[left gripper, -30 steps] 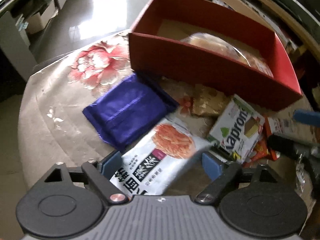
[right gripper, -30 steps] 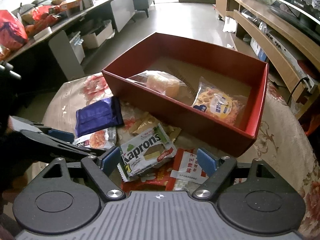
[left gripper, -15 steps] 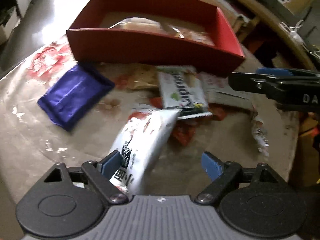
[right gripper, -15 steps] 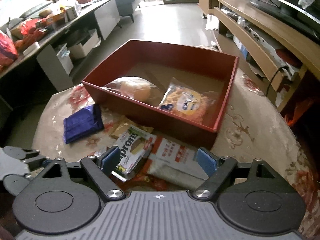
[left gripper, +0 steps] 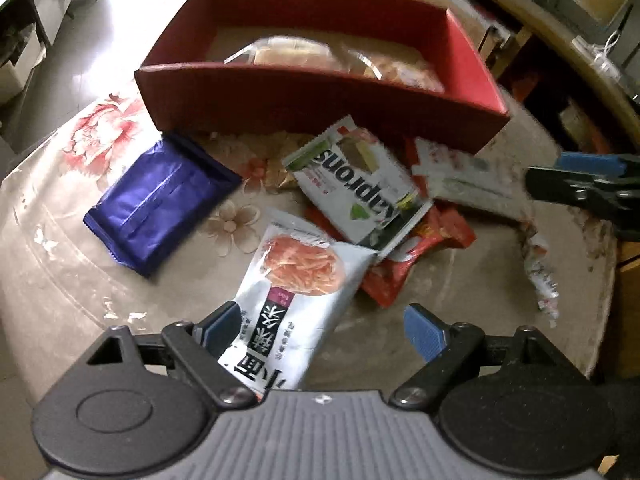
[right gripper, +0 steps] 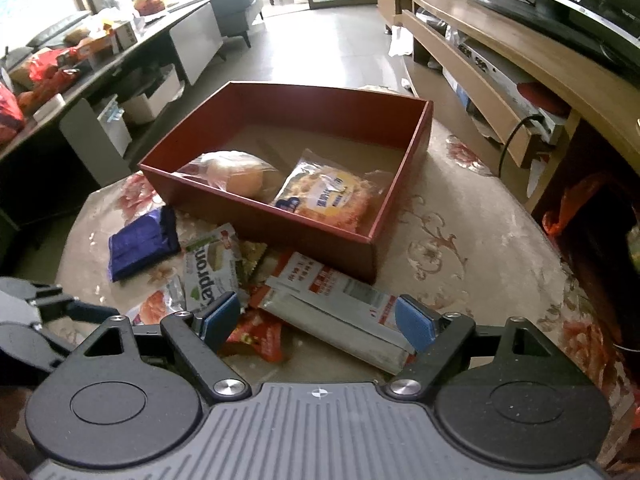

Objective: Organize snacks
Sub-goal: 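Grasp the white noodle-snack bag with the left tool while the right tool grasps the white snack pouch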

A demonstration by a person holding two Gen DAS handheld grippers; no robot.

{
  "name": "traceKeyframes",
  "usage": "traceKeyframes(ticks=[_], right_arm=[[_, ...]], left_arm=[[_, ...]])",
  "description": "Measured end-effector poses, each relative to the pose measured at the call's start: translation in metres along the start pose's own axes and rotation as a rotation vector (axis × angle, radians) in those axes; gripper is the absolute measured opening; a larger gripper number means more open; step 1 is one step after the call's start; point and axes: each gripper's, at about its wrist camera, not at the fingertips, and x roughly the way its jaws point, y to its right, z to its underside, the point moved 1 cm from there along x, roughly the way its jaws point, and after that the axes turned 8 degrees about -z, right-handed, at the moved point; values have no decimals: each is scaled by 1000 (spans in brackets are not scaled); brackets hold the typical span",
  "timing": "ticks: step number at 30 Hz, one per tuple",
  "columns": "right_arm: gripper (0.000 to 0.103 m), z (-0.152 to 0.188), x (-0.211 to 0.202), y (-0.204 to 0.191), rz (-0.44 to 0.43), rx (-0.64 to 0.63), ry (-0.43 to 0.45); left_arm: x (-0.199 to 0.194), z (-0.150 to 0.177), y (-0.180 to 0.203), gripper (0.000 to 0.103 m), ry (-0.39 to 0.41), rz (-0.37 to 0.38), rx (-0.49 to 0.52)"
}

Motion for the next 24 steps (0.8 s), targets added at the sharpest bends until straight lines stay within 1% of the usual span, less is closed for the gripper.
traceKeyframes(ticks=[2, 3, 4, 5, 6, 7, 9, 12, 14, 16, 17, 18, 20, 24], right_arm=[[89, 2, -1, 4, 6, 0, -5], [89, 4, 0, 6, 10, 0, -9], [89, 5, 0, 8, 15, 2, -14], [89, 6, 0, 10, 18, 4, -17], [89, 7, 0, 12, 19, 5, -20], [89, 8, 0, 13, 19, 7, -23], [89, 8, -1, 14, 19, 9, -22], [89, 7, -4, 15, 17, 16, -12], [89, 8, -7, 17, 19, 17, -9], [89, 12, -9, 20, 26, 26, -12], [89, 15, -11, 23, 28, 34, -13], [89, 18, -13, 26, 32, 43, -14], [89, 25, -17, 32, 42, 59, -21], [89, 39, -17, 43, 76, 93, -54]], left_arm=[[7, -3, 1, 92, -4, -77, 20], [7, -5, -1, 92, 6, -99, 16], [4, -8, -4, 92, 19, -92, 4], [1, -9, -8, 92, 28, -70, -6], [0, -11, -10, 93, 27, -39, -14], [1, -11, -10, 93, 21, -24, -16], [8, -9, -2, 93, 4, -29, 9], [19, -6, 9, 93, -12, -81, 65], [27, -4, 8, 91, -43, -86, 49], [25, -1, 14, 84, -29, -104, 58], [23, 0, 17, 74, -23, -108, 69], [21, 1, 20, 67, -18, -101, 77], [18, 4, 24, 61, -12, -93, 70], [13, 9, 26, 55, -7, -85, 50]])
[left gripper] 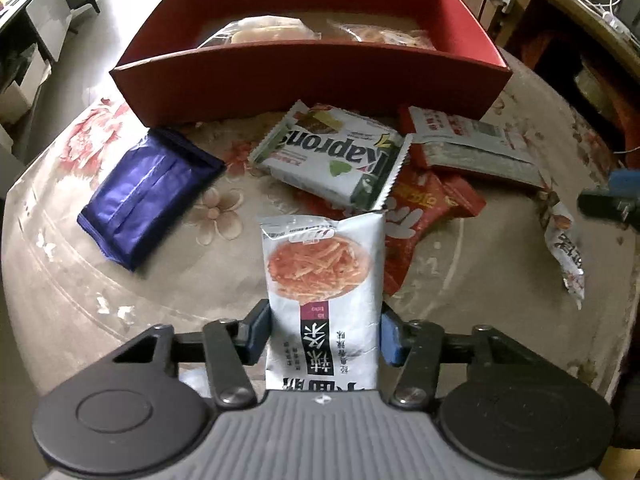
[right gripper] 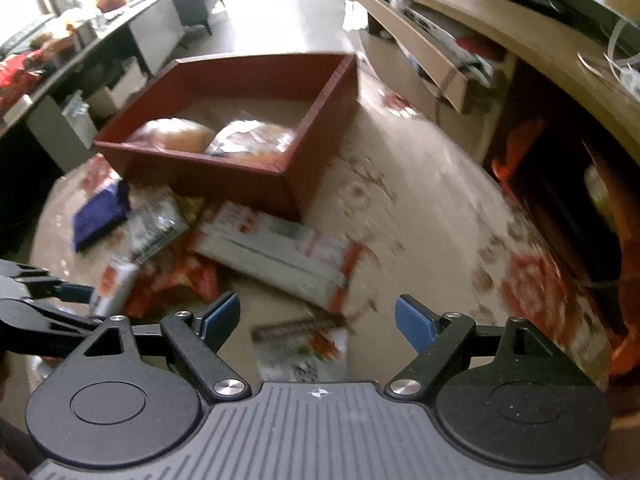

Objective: Organize snacks
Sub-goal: 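Grasp the white noodle-snack bag with the left tool while the right tool grasps the white snack pouch, then lift both held bags and carry them over the red box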

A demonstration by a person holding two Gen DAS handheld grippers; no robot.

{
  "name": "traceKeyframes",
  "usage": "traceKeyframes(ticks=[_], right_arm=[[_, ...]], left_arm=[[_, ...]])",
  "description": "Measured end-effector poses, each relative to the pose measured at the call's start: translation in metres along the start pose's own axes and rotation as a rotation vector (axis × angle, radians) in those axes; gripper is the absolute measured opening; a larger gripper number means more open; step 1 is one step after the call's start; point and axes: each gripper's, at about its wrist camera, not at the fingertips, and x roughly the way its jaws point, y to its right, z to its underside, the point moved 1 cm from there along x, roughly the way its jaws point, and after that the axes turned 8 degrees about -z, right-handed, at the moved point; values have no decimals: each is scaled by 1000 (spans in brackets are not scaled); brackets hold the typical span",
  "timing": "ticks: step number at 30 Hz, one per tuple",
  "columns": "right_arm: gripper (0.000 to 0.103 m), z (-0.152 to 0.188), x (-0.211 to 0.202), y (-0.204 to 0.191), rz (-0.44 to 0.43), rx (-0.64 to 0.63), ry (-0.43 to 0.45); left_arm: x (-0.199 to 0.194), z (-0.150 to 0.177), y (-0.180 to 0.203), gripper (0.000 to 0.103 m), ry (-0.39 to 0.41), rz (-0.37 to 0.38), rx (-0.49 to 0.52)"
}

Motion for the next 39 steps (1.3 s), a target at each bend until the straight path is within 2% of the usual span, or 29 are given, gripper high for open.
traceKeyframes(ticks=[4, 7, 11, 13, 17, 18, 20, 23, 25, 27, 28, 29, 32, 36, 39], right_arm=[[89, 12, 12, -1, 9, -14, -62], [89, 20, 27, -6, 27, -47, -125], [89, 27, 41, -16, 37, -99, -172], [90, 30, 48, -19, 44, -114, -199], [94, 34, 52, -23, 54, -138, -197], [95, 35, 52, -23, 55, -139, -194], [103, 38, 54, -23, 59, -142, -202], [103, 43, 55, -23, 64, -143, -198], [103, 42, 54, -21, 64, -129, -191], [101, 44, 52, -21, 77, -118, -186], [96, 44, 49, -22, 79, -121, -179], [86, 46, 46, -24, 77, -126, -168], [62, 48, 37, -28, 76, -127, -139], [61, 48, 33, -31, 62, -116, -124], [61, 47, 24, -37, 51, -116, -89]], left_arm=[[-6, 2, 5, 55, -1, 15, -6], [-2, 3, 6, 58, -19, 13, -24], [1, 4, 10, 81, -24, -4, -33], [2, 5, 15, 84, -16, -13, -20], [4, 11, 25, 88, 0, -58, 10], [3, 12, 25, 90, 1, -66, 5], [5, 14, 21, 92, -10, -59, -23], [4, 17, 16, 92, -4, -66, -43], [3, 18, 12, 92, -4, -77, -69], [1, 19, 9, 86, -2, -91, -94], [0, 20, 8, 85, -1, -96, -103], [-1, 20, 7, 80, -2, -97, -114], [-7, 21, 6, 64, -3, -102, -142], [-10, 24, 4, 57, -5, -109, -172], [-13, 27, 3, 56, -10, -95, -186]])
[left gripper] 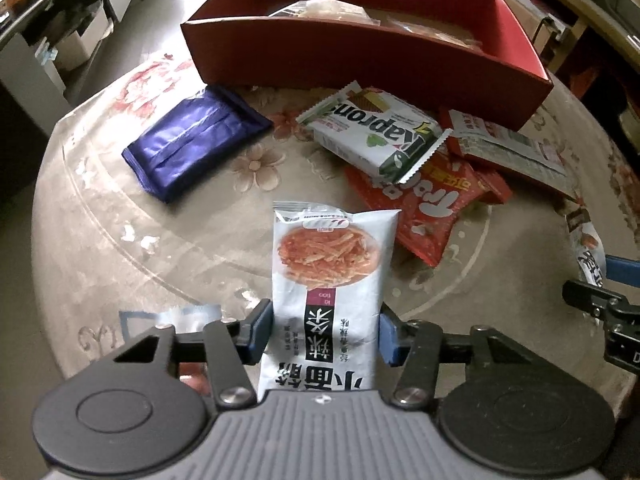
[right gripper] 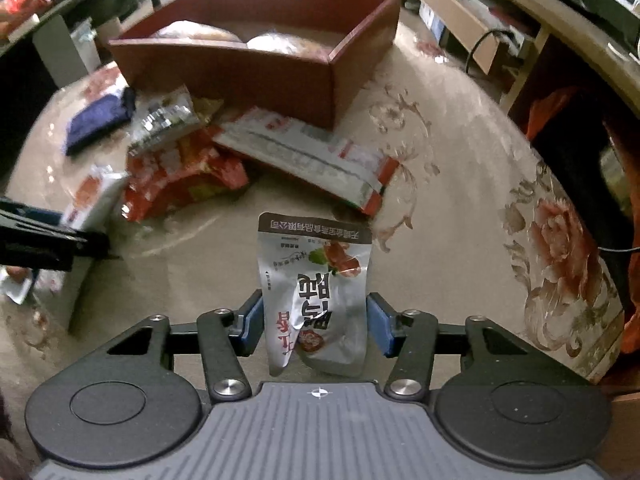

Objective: Organize snacks
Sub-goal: 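Lift both held bags and carry them over the red box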

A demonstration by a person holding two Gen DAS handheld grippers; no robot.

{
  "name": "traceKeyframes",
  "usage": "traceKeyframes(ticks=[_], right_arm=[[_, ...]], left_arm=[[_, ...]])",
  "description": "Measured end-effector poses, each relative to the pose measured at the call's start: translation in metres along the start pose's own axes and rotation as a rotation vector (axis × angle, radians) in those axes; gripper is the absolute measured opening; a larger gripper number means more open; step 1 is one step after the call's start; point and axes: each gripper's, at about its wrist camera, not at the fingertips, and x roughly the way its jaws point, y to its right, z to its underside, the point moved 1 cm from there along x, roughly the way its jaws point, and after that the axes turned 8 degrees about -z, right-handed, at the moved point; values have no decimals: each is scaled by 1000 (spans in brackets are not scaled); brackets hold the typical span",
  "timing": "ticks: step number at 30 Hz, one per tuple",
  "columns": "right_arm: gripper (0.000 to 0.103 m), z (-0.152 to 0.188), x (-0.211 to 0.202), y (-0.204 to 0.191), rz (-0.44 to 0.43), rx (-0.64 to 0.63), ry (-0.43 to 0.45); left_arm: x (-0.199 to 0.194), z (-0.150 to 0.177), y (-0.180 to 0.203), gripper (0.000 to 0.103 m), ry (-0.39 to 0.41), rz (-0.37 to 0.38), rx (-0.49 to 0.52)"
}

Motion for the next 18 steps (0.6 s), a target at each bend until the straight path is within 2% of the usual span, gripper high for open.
traceKeyframes(ticks=[6, 13, 15, 18], right_arm=[[61, -4, -8, -10, -15, -8, 40], [61, -8, -13, -15, -22, -25, 64], [61, -9, -15, -15, -20, -24, 76], [61, -14, -17, -16, -22, -23, 89]], left_arm=[[-7, 5, 4, 53, 8, 14, -8], [-22, 4, 11, 50, 56, 17, 9], [-26, 2, 13, 45, 73, 27, 12], [-32, 0, 16, 44, 86, 43, 15]])
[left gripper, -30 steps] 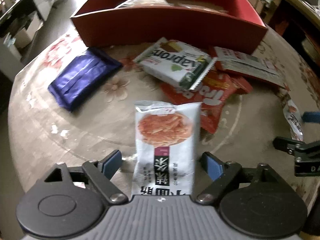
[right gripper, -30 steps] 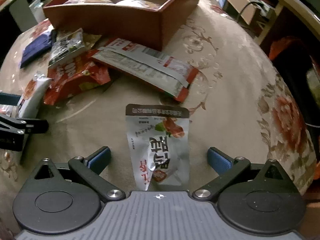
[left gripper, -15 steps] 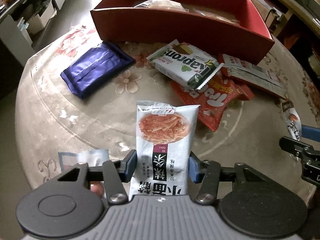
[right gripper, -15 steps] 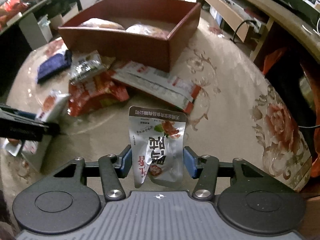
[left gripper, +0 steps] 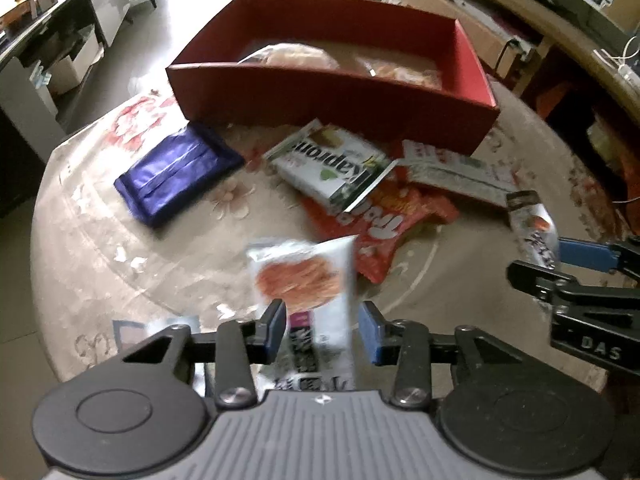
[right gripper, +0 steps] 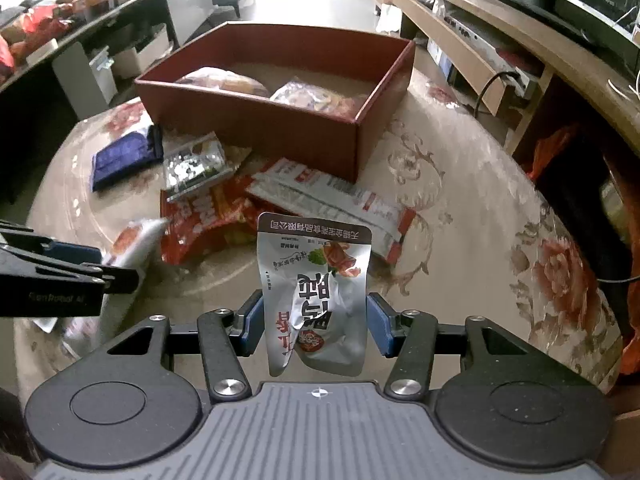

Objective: Organize snacks
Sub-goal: 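Lift both held bags and carry them over the red box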

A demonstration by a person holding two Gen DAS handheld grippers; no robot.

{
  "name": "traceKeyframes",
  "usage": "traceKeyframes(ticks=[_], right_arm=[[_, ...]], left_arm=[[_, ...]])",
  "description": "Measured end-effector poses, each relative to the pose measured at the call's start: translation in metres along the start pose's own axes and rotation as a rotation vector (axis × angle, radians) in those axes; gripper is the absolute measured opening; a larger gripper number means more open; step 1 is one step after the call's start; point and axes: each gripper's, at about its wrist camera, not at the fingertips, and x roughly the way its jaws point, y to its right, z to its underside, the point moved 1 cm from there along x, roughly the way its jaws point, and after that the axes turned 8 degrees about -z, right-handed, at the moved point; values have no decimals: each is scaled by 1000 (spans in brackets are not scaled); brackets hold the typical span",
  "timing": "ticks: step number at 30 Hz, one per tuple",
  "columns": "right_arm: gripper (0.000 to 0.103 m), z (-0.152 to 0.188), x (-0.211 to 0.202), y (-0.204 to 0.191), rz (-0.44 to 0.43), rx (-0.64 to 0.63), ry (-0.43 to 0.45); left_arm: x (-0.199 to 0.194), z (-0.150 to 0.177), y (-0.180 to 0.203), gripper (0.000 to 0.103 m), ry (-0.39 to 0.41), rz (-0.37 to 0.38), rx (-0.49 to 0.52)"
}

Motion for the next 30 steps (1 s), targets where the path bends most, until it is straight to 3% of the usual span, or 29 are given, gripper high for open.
traceKeyframes(ticks=[4, 7, 9, 15, 17, 21, 30], right_arm=[[61, -5, 0, -4, -4, -10, 12], [61, -5, 1, -4, -9, -15, 6], [61, -5, 1, -4, -10, -13, 2], [61, -6, 0, -2, -28, -10, 3], [61, -5, 0, -3, -35, -12, 2], [61, -6, -3, -3, -42, -16, 5], [61, -19, -25, -10, -43, -20, 85]], left_arm=[[6, 1, 1, 45, -9, -17, 19], [13, 1, -5, 51, -37, -25, -10], [16, 0, -9, 67, -46, -34, -34], [39, 4, -6, 79, -90, -58, -67], [39, 6, 0, 77, -68, -90, -57], [31, 7, 4, 52, -58, -85, -69], [-13, 5, 12, 48, 14, -106, -65]])
